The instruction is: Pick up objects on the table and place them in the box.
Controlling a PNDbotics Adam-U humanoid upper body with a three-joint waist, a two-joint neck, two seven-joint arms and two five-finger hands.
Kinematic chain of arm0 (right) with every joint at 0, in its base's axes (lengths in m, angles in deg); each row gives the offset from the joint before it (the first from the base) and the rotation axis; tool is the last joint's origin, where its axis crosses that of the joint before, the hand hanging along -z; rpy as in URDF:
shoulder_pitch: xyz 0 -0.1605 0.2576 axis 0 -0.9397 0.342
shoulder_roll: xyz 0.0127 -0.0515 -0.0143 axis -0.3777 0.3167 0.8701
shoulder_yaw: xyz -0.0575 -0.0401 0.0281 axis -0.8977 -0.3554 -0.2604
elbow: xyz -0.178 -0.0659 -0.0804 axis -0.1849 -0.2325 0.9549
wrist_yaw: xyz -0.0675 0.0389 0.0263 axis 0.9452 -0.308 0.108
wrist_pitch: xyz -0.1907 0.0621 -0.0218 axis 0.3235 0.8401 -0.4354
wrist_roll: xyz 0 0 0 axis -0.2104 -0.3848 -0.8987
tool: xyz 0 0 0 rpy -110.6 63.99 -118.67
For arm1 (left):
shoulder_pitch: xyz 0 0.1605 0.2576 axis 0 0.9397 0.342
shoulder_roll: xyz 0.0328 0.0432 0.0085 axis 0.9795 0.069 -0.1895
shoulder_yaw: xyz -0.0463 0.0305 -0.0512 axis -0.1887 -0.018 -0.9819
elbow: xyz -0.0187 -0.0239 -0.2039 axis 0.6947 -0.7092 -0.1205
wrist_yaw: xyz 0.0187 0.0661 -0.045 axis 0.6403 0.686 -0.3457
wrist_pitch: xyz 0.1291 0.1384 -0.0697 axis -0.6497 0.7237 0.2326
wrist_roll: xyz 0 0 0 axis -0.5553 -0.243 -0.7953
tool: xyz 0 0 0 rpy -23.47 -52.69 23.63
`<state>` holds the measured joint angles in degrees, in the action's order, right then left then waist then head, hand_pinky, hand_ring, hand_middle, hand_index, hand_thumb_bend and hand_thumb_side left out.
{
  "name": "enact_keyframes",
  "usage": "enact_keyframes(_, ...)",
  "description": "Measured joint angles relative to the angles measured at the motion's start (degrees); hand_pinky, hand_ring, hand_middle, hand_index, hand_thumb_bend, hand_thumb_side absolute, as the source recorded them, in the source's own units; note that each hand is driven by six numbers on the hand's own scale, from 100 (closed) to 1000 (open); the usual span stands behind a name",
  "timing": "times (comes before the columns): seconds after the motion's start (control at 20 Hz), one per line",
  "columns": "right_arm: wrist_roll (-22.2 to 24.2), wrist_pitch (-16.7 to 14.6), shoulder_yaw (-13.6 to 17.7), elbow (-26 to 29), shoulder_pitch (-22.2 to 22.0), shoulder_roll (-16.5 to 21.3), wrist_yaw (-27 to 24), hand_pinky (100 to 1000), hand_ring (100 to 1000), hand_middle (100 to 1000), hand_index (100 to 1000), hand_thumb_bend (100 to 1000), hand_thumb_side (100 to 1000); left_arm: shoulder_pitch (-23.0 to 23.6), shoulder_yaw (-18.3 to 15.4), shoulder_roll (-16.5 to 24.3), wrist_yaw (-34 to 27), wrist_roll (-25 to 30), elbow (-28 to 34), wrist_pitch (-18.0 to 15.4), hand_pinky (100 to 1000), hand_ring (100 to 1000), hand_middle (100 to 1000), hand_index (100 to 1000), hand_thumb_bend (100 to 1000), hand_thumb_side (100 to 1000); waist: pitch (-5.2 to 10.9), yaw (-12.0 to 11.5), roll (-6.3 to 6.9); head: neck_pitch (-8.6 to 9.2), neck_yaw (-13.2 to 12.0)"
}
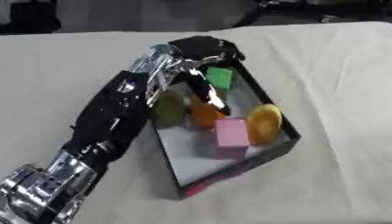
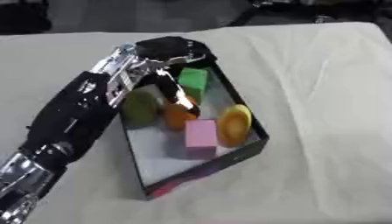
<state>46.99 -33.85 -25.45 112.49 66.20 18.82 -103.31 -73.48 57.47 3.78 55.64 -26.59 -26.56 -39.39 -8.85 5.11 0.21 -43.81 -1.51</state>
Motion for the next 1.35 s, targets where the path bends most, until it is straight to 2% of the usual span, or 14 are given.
enact_keyframes(0.1,-0.1,0.1,0.0,0.0,0.0,0.0,0.0,833,880,813,823,100,569,0.1,-0.2,0.1,-0.1,-0.2,0.5,0.2,905,894,841,929,786,621,0.00,0.0,0.00,0.00,0.0)
enact_keyframes(0.15,-0.1,0.1,0.0,0.0,0.0,0.0,0.0,833,880,815,824,100,561,0.1,-0.2,0.3,-0.2,-0.2,0.7,0.3,806,839,810,854,100,465,0.00,0.0,0.00,0.00,0.1)
enact_keyframes(0.3,-0.9,-0.3,0.9,0.1,-1.4,0.0,-0.5,834,883,819,827,100,558,0.2,-1.1,1.0,-1.2,-0.8,2.1,1.3,801,849,838,854,100,516,0.61,-2.3,0.00,-0.01,2.3)
enact_keyframes(0.4,-2.1,-0.9,1.8,0.4,-3.6,0.0,-1.3,837,889,825,831,100,555,0.5,-3.3,3.3,-2.6,-2.0,4.3,2.6,810,860,851,868,100,516,2.46,-5.1,-0.01,-0.05,4.6)
enact_keyframes(0.5,-3.4,-2.0,2.9,0.8,-6.2,0.1,-1.9,844,903,838,841,100,545,1.0,-5.7,5.9,-4.1,-3.6,6.9,4.1,819,874,861,880,124,467,4.18,-7.5,-0.02,-0.12,7.0)
enact_keyframes(0.6,-4.7,-3.3,3.9,1.1,-8.6,0.4,-2.1,854,918,851,851,100,542,2.3,-8.6,8.8,-5.9,-5.3,9.8,5.8,814,872,858,891,303,308,4.51,-9.4,0.00,-0.20,9.3)
enact_keyframes(0.65,-5.2,-4.0,4.5,1.1,-9.8,0.6,-2.3,855,919,852,852,100,539,3.4,-10.0,10.1,-6.8,-6.2,11.3,6.7,810,873,863,893,354,303,4.58,-10.4,0.00,-0.23,10.3)
enact_keyframes(0.75,-6.5,-5.7,6.1,1.1,-12.4,1.0,-2.5,860,927,862,855,100,536,6.2,-13.0,12.9,-8.6,-8.0,14.1,8.6,806,880,864,888,383,368,5.23,-12.5,0.00,-0.27,12.4)
enact_keyframes(0.8,-7.2,-6.5,7.2,0.9,-13.8,1.3,-2.8,863,934,866,856,100,524,7.6,-14.5,14.4,-9.6,-8.9,15.6,9.5,806,885,865,887,358,399,5.56,-13.4,0.00,-0.28,13.4)
enact_keyframes(0.85,-7.9,-7.3,8.4,0.5,-15.1,1.6,-3.2,867,944,872,857,100,567,8.9,-15.9,15.8,-10.4,-9.8,17.0,10.3,811,897,880,895,330,438,5.76,-14.2,0.00,-0.29,14.4)
enact_keyframes(0.9,-8.7,-8.2,9.6,0.0,-16.4,1.9,-3.7,869,950,872,857,100,451,10.2,-17.3,17.2,-11.2,-10.6,18.4,11.2,812,903,885,894,300,481,5.82,-14.8,-0.01,-0.37,15.4)
enact_keyframes(0.95,-9.5,-9.0,10.8,-0.7,-17.7,2.3,-4.0,871,959,877,859,100,438,11.6,-18.7,18.5,-12.1,-11.5,19.8,12.0,809,914,897,898,259,552,5.83,-15.3,-0.02,-0.40,16.2)
enact_keyframes(1.1,-12.0,-11.6,14.9,-3.7,-21.9,2.7,-4.3,874,968,876,858,100,413,15.7,-22.8,22.4,-14.7,-14.1,22.7,14.6,803,925,911,904,187,670,5.93,-16.5,-0.03,-0.41,18.4)
enact_keyframes(1.35,-16.3,-15.8,21.7,-9.4,-28.7,2.0,-2.2,875,973,879,858,100,386,22.5,-29.7,29.0,-18.9,-18.3,19.8,18.9,792,929,918,905,186,714,6.59,-17.6,-0.58,-0.42,20.7)
